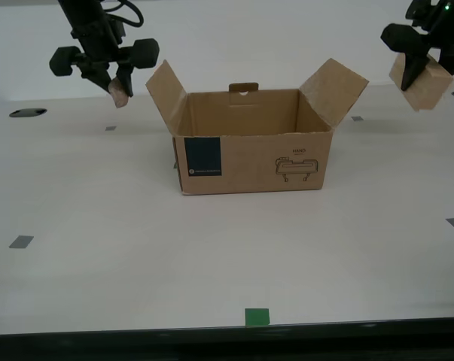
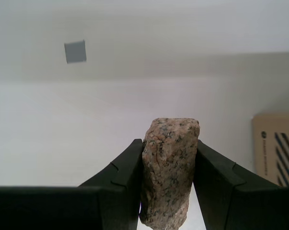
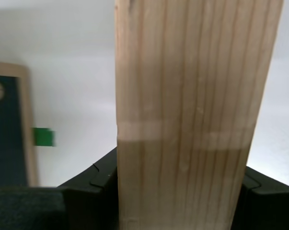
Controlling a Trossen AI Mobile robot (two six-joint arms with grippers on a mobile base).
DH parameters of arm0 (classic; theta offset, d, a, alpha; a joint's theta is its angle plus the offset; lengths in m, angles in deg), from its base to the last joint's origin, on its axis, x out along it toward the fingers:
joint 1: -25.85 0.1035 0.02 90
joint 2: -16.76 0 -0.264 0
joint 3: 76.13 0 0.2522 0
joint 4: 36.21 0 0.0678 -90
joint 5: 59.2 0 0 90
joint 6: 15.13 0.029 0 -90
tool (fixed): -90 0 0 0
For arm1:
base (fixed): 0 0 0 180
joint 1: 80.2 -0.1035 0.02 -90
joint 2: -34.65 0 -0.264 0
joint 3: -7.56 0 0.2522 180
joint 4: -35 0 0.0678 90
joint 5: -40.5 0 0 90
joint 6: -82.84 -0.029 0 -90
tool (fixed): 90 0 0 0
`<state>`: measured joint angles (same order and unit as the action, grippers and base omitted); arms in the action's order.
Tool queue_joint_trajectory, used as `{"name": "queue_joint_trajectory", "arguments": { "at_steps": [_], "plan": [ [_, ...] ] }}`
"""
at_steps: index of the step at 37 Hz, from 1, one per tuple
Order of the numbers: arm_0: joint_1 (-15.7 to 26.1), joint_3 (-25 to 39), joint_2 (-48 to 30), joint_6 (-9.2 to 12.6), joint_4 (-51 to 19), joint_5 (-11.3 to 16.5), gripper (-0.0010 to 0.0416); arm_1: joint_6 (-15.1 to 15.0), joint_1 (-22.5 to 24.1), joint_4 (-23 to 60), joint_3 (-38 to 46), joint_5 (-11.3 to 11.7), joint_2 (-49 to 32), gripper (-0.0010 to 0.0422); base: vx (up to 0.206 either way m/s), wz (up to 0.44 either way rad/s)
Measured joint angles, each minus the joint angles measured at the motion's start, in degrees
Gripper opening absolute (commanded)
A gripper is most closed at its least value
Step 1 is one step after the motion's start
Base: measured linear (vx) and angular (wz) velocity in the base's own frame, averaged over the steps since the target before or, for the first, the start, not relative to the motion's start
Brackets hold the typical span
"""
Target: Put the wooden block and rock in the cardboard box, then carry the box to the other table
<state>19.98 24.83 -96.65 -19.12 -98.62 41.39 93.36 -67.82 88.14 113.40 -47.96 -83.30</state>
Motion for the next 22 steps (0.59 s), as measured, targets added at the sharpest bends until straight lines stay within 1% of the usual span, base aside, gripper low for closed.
{"name": "queue_joint_trajectory", "arguments": {
  "at_steps": [4, 6, 8, 11, 14, 16, 19, 22],
  "plan": [
    [0.31, 0.0, 2.49, 0.13, 0.02, 0.33, -0.0001, -0.46, -0.04, -0.09, 0.0, 0.37, 2.54, -0.0001, 0.0, 0.0],
    [0.48, 0.0, 3.74, 0.26, 0.11, 1.22, -0.0001, -0.63, -0.04, -0.17, 0.0, 0.39, 3.82, -0.0001, 0.0, 0.0],
    [0.57, 0.0, 5.05, 0.35, 0.31, 3.74, -0.0001, -0.85, -0.07, -0.48, 0.0, 0.44, 5.01, -0.0001, 0.0, 0.0],
    [0.63, 0.0, 6.8, 0.52, 0.61, 8.92, -0.0001, -1.66, -0.07, -1.03, 0.0, 0.46, 6.8, -0.0001, 0.0, 0.0],
    [0.74, 0.0, 8.26, 0.76, 0.87, 13.25, -0.0001, -2.95, 0.17, -1.51, 0.0, 0.04, 8.66, -0.0001, 0.0, 0.0],
    [0.81, 0.0, 9.16, 0.79, 1.07, 15.61, -0.0001, -4.17, 0.39, -1.97, -0.02, -1.53, 9.81, -0.0001, 0.0, 0.0],
    [0.94, 0.0, 10.49, 0.81, 1.36, 19.02, -0.0001, -5.9, 0.94, -3.1, -0.02, -5.27, 11.58, -0.0001, 0.0, 0.0],
    [1.51, 0.0, 11.8, 0.81, 1.77, 22.67, -0.0001, -7.28, 1.79, -4.52, -0.02, -10.73, 13.29, -0.0001, 0.0, 0.0]
  ]
}}
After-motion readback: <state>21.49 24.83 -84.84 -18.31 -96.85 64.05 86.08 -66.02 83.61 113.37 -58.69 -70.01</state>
